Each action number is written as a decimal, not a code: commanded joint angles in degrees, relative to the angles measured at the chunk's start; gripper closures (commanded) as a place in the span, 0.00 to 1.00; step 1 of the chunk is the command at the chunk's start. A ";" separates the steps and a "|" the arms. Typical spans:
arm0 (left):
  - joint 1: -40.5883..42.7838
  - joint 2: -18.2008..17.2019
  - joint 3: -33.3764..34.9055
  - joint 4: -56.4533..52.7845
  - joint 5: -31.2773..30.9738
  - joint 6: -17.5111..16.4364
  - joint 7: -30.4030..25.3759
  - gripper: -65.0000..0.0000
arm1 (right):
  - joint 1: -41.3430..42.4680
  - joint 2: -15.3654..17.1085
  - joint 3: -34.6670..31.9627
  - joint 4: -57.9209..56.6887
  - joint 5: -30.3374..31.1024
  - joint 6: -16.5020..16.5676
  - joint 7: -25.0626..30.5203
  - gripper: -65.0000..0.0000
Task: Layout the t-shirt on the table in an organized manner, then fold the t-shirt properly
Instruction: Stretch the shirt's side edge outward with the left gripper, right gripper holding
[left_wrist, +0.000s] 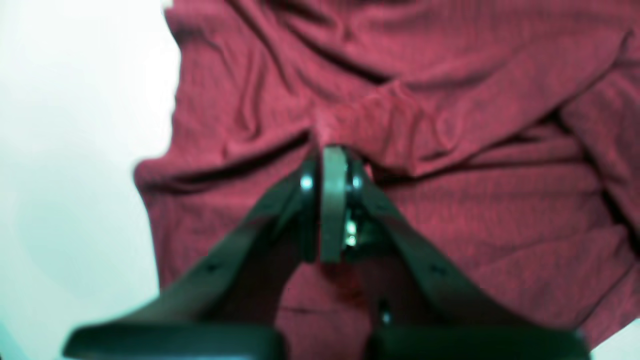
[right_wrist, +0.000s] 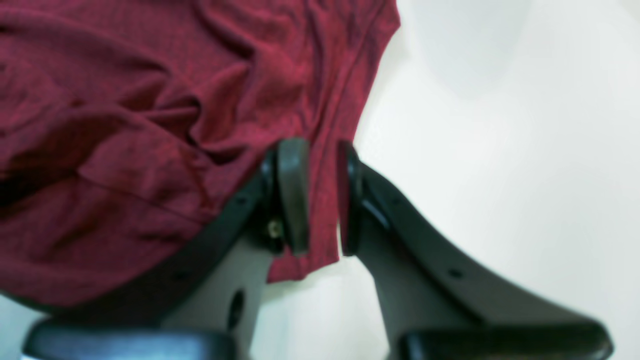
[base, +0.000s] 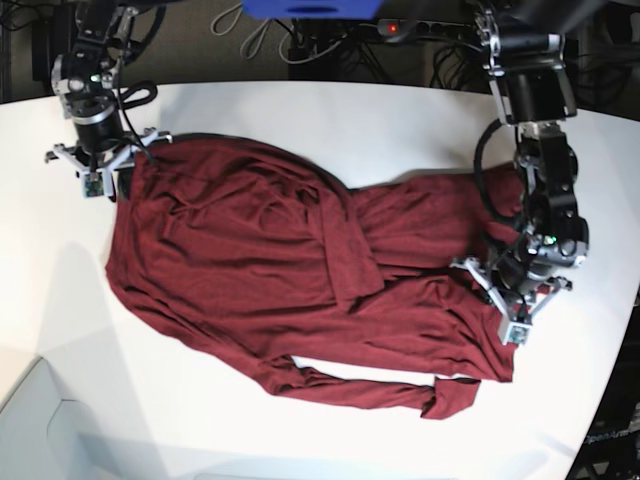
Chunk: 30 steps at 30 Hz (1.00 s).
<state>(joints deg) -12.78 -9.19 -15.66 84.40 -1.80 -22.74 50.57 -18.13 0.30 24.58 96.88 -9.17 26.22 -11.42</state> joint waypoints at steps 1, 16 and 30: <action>-1.42 -0.17 -0.21 3.47 -0.61 -0.07 -1.12 0.99 | 0.15 0.45 0.26 0.92 0.33 0.02 1.35 0.82; 7.02 0.09 -9.09 31.42 -0.70 -5.08 11.46 0.99 | 1.38 0.54 -0.01 0.75 0.42 0.02 1.35 0.82; 10.53 1.23 -25.44 31.69 -0.61 -17.26 24.64 0.99 | 3.84 0.45 -3.96 -7.69 0.51 0.11 1.71 0.82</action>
<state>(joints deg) -1.43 -7.03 -41.06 114.98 -2.20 -40.12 75.90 -15.20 0.36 20.75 88.36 -9.13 26.35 -11.09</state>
